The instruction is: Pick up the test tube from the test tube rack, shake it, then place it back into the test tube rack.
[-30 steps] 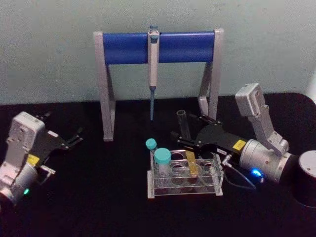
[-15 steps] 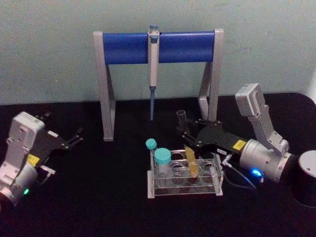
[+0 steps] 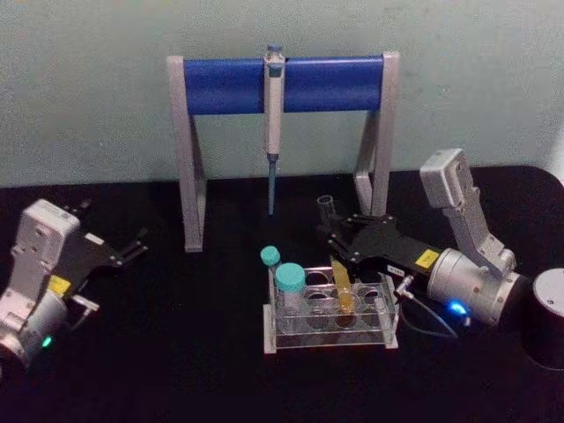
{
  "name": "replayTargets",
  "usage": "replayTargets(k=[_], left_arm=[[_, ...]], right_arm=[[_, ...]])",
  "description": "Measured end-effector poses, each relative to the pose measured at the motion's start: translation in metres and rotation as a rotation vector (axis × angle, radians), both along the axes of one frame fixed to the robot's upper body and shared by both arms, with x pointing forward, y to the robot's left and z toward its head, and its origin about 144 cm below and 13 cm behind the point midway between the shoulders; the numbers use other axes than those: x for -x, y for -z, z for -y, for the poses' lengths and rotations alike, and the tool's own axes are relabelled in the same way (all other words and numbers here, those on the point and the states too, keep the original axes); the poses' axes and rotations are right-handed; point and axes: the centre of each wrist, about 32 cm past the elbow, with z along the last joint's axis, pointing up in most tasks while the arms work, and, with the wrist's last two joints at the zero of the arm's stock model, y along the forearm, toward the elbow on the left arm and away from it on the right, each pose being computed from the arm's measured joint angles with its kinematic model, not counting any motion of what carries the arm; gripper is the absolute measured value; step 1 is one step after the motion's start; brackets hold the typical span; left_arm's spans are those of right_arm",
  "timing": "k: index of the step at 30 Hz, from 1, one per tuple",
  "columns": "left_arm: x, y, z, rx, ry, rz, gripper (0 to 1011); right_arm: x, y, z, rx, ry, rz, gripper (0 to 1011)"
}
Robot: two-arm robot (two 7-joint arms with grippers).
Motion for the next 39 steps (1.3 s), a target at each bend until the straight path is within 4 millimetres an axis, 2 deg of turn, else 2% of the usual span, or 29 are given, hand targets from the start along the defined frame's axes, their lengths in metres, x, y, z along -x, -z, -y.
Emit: replayTargets(k=[18, 39], left_arm=[[0.0, 0.0, 0.0, 0.0, 0.0, 0.0, 1001], [0.0, 0.0, 0.0, 0.0, 0.0, 0.0, 1001]], right_arm=[[0.002, -0.001, 0.005, -0.036, 0.009, 0.021, 229], [0.015, -0.023, 0.016, -0.203, 0.019, 0.123, 229]])
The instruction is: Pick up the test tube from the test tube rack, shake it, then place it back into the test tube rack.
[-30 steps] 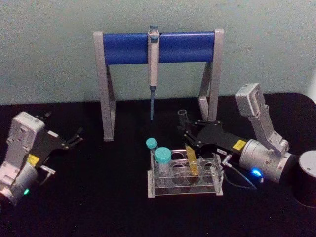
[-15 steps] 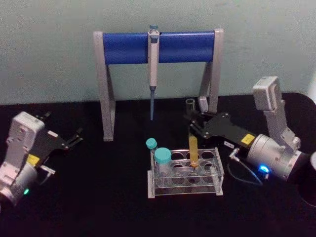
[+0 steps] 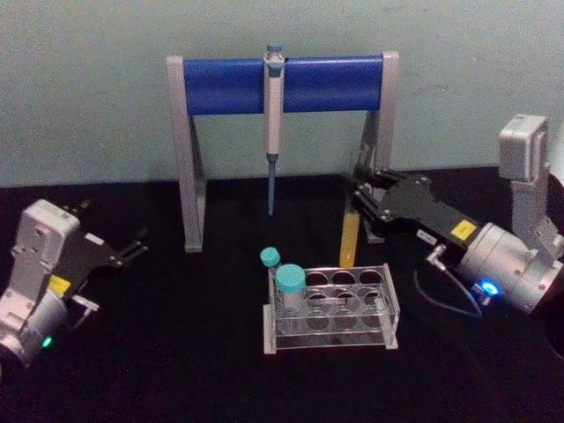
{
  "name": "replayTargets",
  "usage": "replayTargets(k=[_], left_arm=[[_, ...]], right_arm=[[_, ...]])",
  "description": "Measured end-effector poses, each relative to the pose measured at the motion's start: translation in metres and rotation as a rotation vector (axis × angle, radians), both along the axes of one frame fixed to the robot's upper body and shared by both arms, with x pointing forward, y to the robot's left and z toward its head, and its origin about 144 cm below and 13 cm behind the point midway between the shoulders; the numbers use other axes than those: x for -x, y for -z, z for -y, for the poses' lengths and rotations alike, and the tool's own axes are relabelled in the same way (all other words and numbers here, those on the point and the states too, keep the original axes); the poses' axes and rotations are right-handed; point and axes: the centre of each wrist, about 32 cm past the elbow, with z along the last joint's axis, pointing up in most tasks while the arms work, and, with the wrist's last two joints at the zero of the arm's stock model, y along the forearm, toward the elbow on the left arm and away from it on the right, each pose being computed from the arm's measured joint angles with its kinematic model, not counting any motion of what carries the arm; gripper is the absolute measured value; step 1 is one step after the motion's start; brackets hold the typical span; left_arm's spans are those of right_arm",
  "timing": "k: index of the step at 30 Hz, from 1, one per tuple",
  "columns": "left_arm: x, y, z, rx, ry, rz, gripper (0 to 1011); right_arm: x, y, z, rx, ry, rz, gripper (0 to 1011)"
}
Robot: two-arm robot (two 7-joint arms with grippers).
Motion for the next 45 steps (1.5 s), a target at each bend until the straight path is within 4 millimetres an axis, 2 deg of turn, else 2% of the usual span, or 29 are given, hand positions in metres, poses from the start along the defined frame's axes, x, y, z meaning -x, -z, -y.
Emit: replayTargets(k=[15, 26, 36, 45], left_arm=[[0.0, 0.0, 0.0, 0.0, 0.0, 0.0, 1001], [0.0, 0.0, 0.0, 0.0, 0.0, 0.0, 1001], [0.0, 0.0, 0.0, 0.0, 0.0, 0.0, 1001], [0.0, 0.0, 0.0, 0.0, 0.0, 0.0, 1001]], right_arm=[[0.002, 0.0, -0.001, -0.021, 0.063, 0.111, 229], [0.0, 0.001, -0.004, -0.017, -0.004, 0.119, 229], [0.009, -0.01, 0.011, -0.006, -0.085, 0.061, 229], [0.021, -0.027, 0.029, 0.07, -0.066, 0.042, 229]])
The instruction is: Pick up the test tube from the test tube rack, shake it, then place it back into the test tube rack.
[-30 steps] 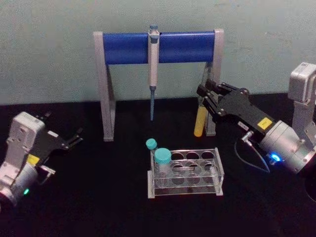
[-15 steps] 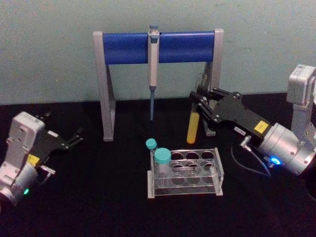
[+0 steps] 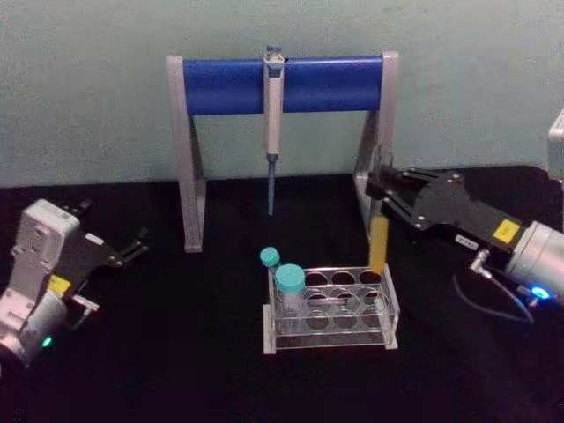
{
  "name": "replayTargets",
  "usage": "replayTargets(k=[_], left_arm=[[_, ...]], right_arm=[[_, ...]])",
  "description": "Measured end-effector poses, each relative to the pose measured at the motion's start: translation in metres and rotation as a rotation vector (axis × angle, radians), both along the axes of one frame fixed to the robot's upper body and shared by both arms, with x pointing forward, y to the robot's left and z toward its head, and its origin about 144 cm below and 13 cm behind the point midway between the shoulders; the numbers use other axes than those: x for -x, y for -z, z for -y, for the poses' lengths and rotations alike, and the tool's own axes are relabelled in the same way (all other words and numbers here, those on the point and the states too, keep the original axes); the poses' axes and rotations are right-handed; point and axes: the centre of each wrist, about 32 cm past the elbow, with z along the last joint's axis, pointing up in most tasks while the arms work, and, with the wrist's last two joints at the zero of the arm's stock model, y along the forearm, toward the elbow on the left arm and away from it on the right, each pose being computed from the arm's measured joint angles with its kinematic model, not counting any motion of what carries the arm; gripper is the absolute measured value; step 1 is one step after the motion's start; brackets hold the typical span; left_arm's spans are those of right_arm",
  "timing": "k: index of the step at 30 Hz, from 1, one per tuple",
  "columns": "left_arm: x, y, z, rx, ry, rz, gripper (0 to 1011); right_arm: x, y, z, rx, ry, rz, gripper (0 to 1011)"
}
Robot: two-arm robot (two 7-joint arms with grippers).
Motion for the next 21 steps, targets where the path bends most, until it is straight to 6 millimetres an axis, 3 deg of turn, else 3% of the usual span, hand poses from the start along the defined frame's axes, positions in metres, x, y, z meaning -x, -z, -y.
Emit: replayTargets(k=[11, 21], left_arm=[[0.0, 0.0, 0.0, 0.0, 0.0, 0.0, 1001], [0.0, 0.0, 0.0, 0.0, 0.0, 0.0, 1001]], right_arm=[[0.005, -0.005, -0.004, 0.185, 0.177, 0.14, 229], [-0.01, 0.01, -0.014, 0.052, 0.21, 0.171, 229]])
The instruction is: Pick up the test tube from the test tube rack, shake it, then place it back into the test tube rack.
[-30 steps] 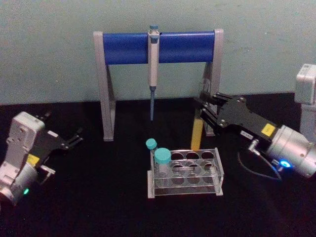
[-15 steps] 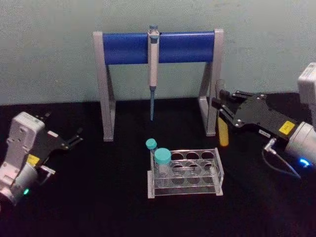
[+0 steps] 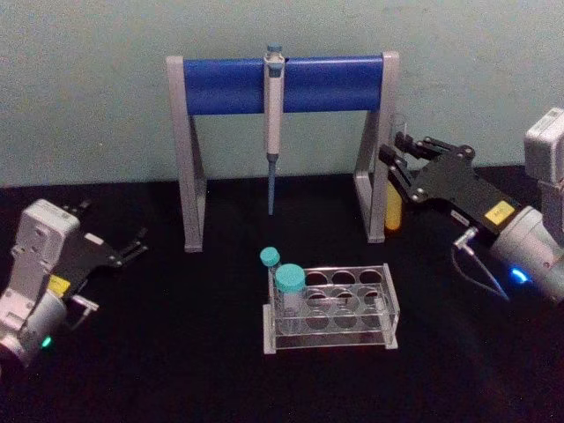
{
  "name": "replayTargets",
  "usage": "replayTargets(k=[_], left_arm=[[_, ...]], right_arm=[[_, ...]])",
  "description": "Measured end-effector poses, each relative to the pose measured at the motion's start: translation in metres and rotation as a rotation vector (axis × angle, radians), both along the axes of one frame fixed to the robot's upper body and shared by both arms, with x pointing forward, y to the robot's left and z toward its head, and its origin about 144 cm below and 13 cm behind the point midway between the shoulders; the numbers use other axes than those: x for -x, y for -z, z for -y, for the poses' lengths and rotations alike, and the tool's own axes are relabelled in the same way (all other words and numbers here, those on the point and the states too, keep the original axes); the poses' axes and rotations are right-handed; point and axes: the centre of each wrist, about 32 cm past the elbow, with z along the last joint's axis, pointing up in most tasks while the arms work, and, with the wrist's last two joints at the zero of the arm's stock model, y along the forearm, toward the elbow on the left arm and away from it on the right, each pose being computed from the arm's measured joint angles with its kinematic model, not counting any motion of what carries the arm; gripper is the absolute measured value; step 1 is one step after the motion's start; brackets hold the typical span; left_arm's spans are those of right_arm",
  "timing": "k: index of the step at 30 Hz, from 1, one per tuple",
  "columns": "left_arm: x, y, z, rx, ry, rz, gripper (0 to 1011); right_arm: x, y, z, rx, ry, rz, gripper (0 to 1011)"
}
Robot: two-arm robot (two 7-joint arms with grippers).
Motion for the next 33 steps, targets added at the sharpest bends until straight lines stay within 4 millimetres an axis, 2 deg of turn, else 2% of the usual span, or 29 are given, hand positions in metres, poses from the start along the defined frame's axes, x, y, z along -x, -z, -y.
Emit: replayTargets(k=[11, 19, 26, 33], left_arm=[[0.0, 0.0, 0.0, 0.0, 0.0, 0.0, 1001], [0.0, 0.0, 0.0, 0.0, 0.0, 0.0, 1001], [0.0, 0.0, 0.0, 0.0, 0.0, 0.0, 1001], [0.0, 0.0, 0.0, 0.0, 0.0, 0.0, 1001]], right_arm=[[-0.014, 0.016, -0.007, -0.178, -0.122, -0.057, 229], [-0.014, 0.016, -0.009, -0.198, -0.228, -0.114, 229], [-0.006, 0.01, 0.003, -0.196, -0.308, -0.169, 229], [0.004, 0.0, 0.024, -0.143, -0.345, -0.217, 229]])
